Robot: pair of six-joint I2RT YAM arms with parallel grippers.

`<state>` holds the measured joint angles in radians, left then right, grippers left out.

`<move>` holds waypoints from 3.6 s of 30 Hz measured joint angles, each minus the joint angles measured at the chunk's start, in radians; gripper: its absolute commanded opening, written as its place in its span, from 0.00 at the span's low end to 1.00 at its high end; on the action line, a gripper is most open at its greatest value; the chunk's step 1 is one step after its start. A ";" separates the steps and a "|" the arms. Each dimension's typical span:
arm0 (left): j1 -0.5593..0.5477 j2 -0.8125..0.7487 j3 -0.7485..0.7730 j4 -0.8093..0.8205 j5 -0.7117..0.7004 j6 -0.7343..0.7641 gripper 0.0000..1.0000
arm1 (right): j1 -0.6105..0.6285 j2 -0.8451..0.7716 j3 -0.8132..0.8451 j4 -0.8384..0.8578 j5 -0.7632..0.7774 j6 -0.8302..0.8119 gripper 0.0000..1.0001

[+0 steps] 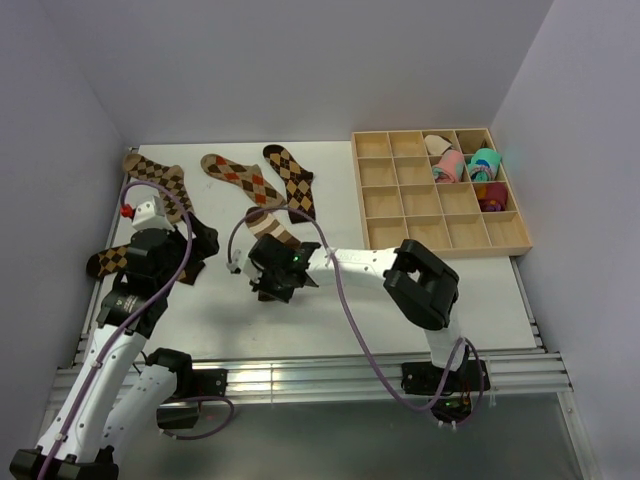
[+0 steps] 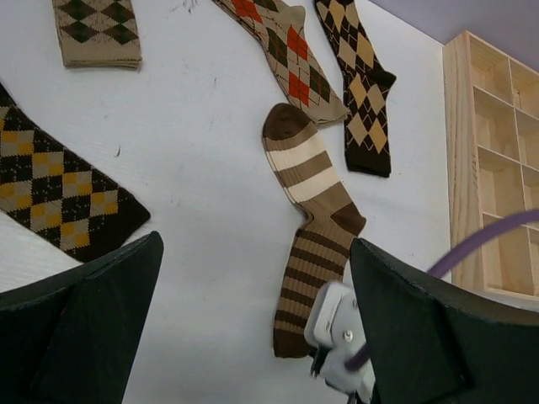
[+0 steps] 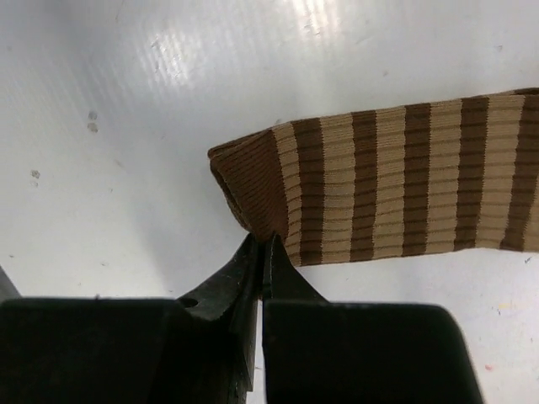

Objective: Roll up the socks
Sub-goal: Roll the sock at the center of the board.

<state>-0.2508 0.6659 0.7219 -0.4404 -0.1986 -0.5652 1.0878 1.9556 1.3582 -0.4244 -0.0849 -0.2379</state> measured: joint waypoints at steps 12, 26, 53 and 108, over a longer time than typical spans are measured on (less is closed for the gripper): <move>0.000 -0.051 -0.114 0.006 0.076 -0.167 0.99 | -0.179 0.131 0.130 -0.112 -0.375 0.060 0.00; -0.054 -0.046 -0.306 0.132 0.228 -0.341 0.99 | -0.301 0.269 0.237 -0.195 -0.691 0.151 0.00; -0.259 0.287 -0.422 0.378 0.246 -0.731 0.61 | -0.312 0.281 0.247 -0.206 -0.683 0.227 0.00; -0.271 0.410 -0.424 0.470 0.229 -0.782 0.38 | -0.311 0.272 0.246 -0.197 -0.642 0.241 0.00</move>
<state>-0.5217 1.0756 0.2981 0.0292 0.0299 -1.3468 0.7765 2.2272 1.6043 -0.6212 -0.7273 0.0036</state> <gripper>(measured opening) 0.384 0.027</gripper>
